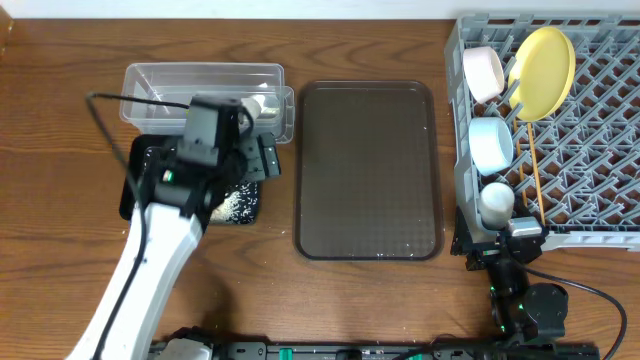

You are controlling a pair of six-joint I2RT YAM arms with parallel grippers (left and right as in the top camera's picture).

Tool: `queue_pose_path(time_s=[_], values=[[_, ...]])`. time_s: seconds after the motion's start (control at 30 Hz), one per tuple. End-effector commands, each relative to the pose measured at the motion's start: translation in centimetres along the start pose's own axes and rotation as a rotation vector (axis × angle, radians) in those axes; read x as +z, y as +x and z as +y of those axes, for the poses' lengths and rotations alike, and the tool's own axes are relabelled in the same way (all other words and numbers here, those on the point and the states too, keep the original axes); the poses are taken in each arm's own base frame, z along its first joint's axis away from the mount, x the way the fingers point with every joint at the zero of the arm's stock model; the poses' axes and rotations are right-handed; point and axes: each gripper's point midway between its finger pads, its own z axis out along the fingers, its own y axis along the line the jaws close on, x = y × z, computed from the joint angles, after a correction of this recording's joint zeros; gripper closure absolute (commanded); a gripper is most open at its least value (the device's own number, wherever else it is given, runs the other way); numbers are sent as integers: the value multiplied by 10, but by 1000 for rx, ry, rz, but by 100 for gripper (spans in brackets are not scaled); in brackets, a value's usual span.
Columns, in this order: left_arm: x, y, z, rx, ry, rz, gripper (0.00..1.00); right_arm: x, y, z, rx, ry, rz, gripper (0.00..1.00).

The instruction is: Sort waste into correct bins and load items into the dishwasher rack

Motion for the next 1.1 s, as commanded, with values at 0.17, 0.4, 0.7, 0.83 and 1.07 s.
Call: queue_pose_path(time_s=[0.17, 0.4, 0.7, 0.83, 1.07], values=[[-23, -2, 32, -24, 41, -348, 8, 0, 1, 0, 13, 1, -3, 1], [-38, 30, 59, 35, 53, -563, 8, 0, 1, 0, 13, 1, -3, 1], [-44, 61, 84, 99, 32, -789, 8, 0, 1, 0, 13, 1, -3, 1], [-42, 67, 95, 83, 3, -835, 8, 0, 1, 0, 13, 1, -3, 1], [-33, 79, 105, 101, -44, -800, 8, 0, 1, 0, 13, 1, -3, 1]])
